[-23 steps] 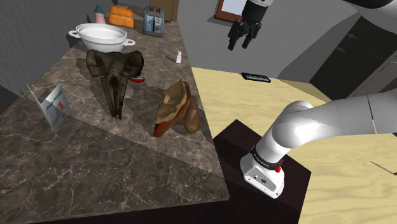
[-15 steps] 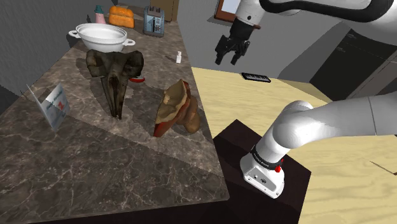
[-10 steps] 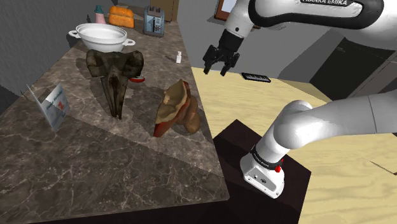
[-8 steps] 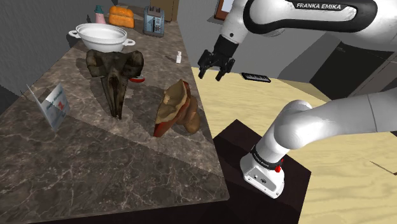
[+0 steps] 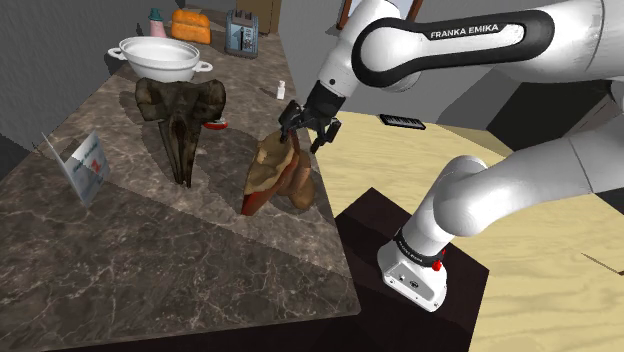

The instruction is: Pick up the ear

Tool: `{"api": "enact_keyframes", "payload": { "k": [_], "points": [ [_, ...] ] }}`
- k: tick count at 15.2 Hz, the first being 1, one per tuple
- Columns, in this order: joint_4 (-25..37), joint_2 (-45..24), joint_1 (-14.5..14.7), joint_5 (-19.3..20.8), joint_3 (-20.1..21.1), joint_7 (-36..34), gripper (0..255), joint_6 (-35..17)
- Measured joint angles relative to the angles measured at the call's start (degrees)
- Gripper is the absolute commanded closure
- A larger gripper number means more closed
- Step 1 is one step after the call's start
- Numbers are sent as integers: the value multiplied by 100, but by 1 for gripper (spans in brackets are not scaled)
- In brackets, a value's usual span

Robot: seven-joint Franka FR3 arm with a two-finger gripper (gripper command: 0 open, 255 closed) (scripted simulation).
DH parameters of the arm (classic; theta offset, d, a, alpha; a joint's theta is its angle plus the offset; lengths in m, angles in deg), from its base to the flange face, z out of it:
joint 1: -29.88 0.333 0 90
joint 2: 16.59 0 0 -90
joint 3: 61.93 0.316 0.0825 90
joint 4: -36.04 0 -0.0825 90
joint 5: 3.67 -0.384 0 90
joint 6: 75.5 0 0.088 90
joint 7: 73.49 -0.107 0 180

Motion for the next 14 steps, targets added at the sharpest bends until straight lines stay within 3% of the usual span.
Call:
{"api": "enact_keyframes", "payload": {
  "k": [2, 9, 10, 14],
  "points": [
    [-45, -232, 120, -261, 116, -87, 0, -365],
    [-306, -616, 244, -554, 183, 101, 0, -1027],
    [-318, -649, 250, -570, 184, 120, 255, -1070],
    [-303, -679, 260, -586, 191, 133, 255, -1104]
  ]
}}
